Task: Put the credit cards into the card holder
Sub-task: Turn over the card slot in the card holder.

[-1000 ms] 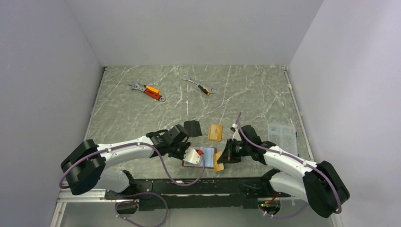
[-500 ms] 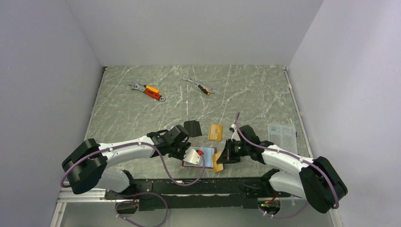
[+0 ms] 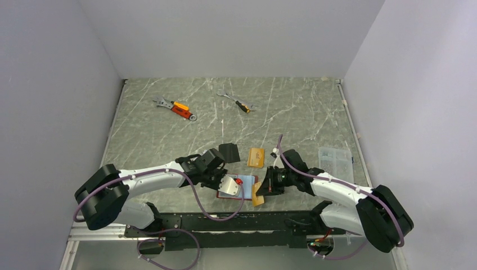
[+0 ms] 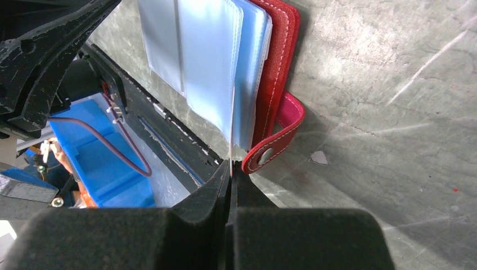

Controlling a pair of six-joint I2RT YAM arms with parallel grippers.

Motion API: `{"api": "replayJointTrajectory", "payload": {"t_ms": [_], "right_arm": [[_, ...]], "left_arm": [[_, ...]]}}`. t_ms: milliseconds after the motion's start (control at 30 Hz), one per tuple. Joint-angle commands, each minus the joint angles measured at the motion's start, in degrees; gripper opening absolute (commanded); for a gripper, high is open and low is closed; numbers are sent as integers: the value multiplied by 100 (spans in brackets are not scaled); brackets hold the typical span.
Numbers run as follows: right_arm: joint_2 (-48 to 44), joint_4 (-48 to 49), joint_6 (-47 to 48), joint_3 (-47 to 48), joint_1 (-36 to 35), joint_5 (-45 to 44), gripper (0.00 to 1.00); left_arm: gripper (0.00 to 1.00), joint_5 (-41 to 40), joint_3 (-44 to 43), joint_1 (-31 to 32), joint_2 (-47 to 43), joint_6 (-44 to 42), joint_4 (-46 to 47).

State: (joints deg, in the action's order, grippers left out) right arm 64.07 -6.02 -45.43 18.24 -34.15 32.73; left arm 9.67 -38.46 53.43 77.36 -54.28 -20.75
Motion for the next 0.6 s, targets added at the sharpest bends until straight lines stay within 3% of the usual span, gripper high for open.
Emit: {"api": "replayJointTrajectory", "payload": {"t_ms": [0,200,567], "right_arm": [[-188,55,-62,254,-49,69,0],[-183,137,-181,526,-194,58,0],[1183,978,-323,1226,-794,48,0]], "left_arm": [[0,73,49,-17,-27,-4,77],[0,66,53,-17,-109,-27,47],[0,28,115,-87,-406,-111,-80]]}}
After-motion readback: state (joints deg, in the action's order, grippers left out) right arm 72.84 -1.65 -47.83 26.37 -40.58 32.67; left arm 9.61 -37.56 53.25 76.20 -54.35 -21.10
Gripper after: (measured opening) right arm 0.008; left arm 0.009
